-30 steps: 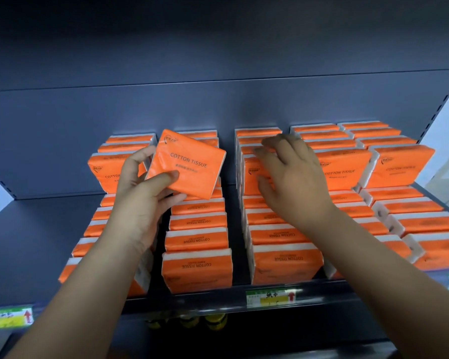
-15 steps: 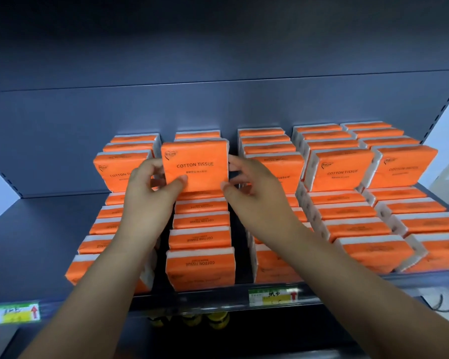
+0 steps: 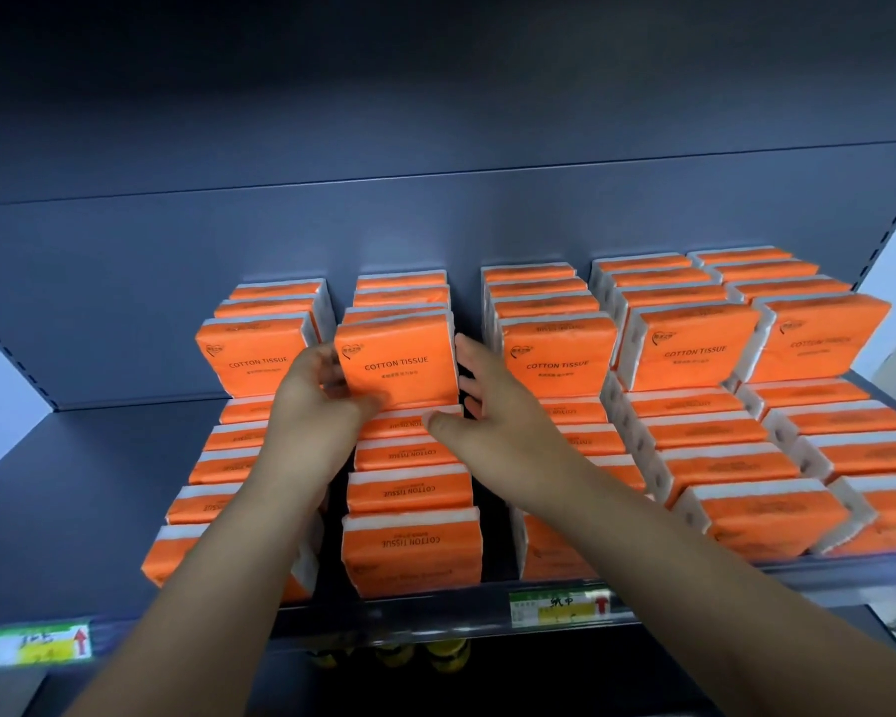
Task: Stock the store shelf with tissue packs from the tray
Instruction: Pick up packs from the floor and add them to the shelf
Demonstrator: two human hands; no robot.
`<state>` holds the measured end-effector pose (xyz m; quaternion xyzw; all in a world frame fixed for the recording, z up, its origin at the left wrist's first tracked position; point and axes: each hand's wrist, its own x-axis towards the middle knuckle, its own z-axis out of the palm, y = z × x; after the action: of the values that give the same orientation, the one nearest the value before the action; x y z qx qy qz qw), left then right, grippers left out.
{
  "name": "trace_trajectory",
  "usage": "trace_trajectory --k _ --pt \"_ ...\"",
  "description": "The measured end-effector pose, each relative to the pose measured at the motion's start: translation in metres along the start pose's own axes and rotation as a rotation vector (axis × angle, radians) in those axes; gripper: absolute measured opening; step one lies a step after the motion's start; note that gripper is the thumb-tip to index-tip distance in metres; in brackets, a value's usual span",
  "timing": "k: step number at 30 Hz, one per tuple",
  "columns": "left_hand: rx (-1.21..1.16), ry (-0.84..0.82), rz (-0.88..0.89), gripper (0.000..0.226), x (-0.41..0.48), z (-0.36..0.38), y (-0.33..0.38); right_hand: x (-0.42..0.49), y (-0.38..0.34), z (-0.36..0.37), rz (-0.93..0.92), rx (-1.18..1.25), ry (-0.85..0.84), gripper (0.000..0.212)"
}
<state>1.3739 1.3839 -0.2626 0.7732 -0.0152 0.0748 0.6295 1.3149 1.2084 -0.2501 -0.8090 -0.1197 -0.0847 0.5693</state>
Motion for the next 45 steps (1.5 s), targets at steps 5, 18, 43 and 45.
trace_trajectory --k 5,18,43,45 --pt "-0.044 0.028 -0.013 0.043 0.001 0.003 0.003 0.002 0.002 -0.001 0.04 0.036 -0.02 0.056" --pt "-0.007 0.049 -0.015 0.03 -0.001 0.008 -0.001 0.008 0.009 -0.002 0.116 0.037 0.004 0.052" --pt "-0.013 0.058 0.078 0.02 0.018 0.009 -0.018 0.014 0.021 0.005 0.182 0.031 -0.058 0.07" --pt "-0.036 0.064 0.076 0.022 0.019 0.008 -0.02 0.015 0.022 0.007 0.205 0.035 -0.063 0.08"
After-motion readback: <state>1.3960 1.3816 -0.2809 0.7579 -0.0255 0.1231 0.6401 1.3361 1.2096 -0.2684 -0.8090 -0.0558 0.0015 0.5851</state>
